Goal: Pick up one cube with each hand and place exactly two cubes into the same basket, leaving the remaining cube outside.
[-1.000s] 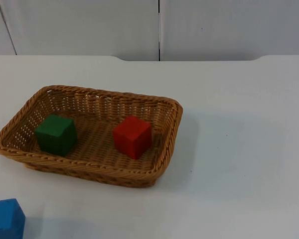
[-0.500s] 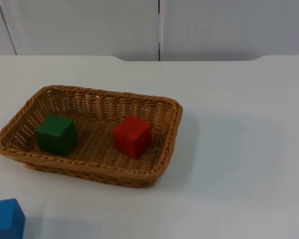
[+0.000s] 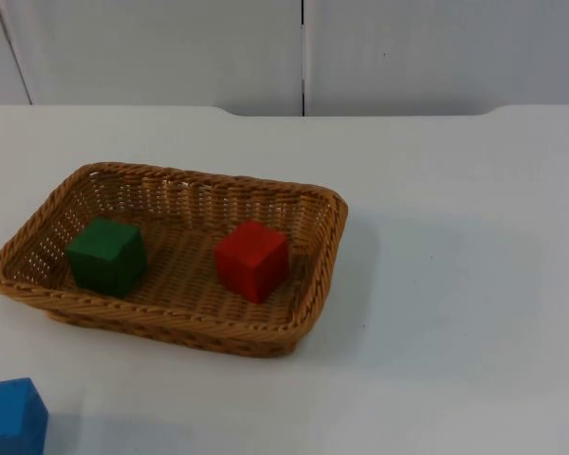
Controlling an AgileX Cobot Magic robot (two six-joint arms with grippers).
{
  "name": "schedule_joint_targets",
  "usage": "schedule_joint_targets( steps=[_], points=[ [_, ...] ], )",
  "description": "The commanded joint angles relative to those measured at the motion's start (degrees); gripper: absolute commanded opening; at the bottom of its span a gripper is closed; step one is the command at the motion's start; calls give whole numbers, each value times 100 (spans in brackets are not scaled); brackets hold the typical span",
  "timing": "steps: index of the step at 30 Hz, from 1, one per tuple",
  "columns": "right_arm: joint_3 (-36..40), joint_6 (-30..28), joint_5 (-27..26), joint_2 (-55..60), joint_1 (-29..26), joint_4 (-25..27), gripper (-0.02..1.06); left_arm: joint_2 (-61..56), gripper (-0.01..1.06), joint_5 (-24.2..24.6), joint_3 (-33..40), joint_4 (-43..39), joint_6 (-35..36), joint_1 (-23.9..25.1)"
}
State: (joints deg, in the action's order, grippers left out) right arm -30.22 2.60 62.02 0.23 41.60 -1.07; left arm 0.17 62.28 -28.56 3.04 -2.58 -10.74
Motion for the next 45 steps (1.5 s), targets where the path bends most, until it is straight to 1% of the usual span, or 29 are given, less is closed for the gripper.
schedule_joint_targets(
  steps=[1, 4, 6, 9, 10, 14, 15, 19, 20, 24, 25, 27, 28, 29, 34, 35, 38, 45],
  points=[
    [4, -39, 21, -23, 29, -17, 105, -17, 105, -67, 19, -29, 63, 11],
    [4, -39, 21, -23, 16, -17, 105, -17, 105, -67, 19, -29, 63, 11],
    [4, -39, 21, -23, -89, -9, 105, -17, 105, -67, 19, -29, 63, 11],
    [4, -39, 21, -23, -388, -9, 105, -17, 105, -67, 19, -29, 63, 11],
    [4, -39, 21, -23, -388, -9, 105, -17, 105, -67, 19, -29, 63, 11],
    [4, -39, 21, -23, -864, -9, 105, -17, 105, -67, 19, -18, 63, 11],
    [4, -39, 21, -23, -864, -9, 105, -17, 105, -67, 19, -18, 63, 11],
    [4, -39, 21, -23, -1334, -9, 105, -17, 105, -67, 19, 67, 63, 11],
    [4, -39, 21, -23, -1334, -9, 105, -17, 105, -67, 19, 67, 63, 11],
    [4, -39, 21, -23, -1875, -9, 105, -17, 105, -79, 19, 78, 67, 11],
    [4, -39, 21, -23, -1875, -9, 105, -17, 105, -79, 19, 78, 67, 11],
    [4, -25, 21, -23, -2177, -9, 105, -17, 105, -79, 19, 54, 67, 11],
    [4, -25, 21, -23, -2438, -9, 105, -17, 105, -79, 19, 54, 67, 11],
    [4, -25, 21, -23, -2438, -9, 105, -17, 105, -79, 19, 54, 67, 11],
    [4, -25, 21, -23, -3180, -9, 105, -17, 105, -79, 19, 45, 67, 11],
    [4, -25, 21, -23, -3180, -9, 105, -17, 105, -79, 19, 45, 67, 11],
    [4, -25, 21, -23, -3523, -9, 105, -17, 105, -79, 19, 45, 67, 11],
    [4, -25, 11, -23, -3577, -9, 105, -17, 105, -79, 19, 45, 67, 11]
  ],
)
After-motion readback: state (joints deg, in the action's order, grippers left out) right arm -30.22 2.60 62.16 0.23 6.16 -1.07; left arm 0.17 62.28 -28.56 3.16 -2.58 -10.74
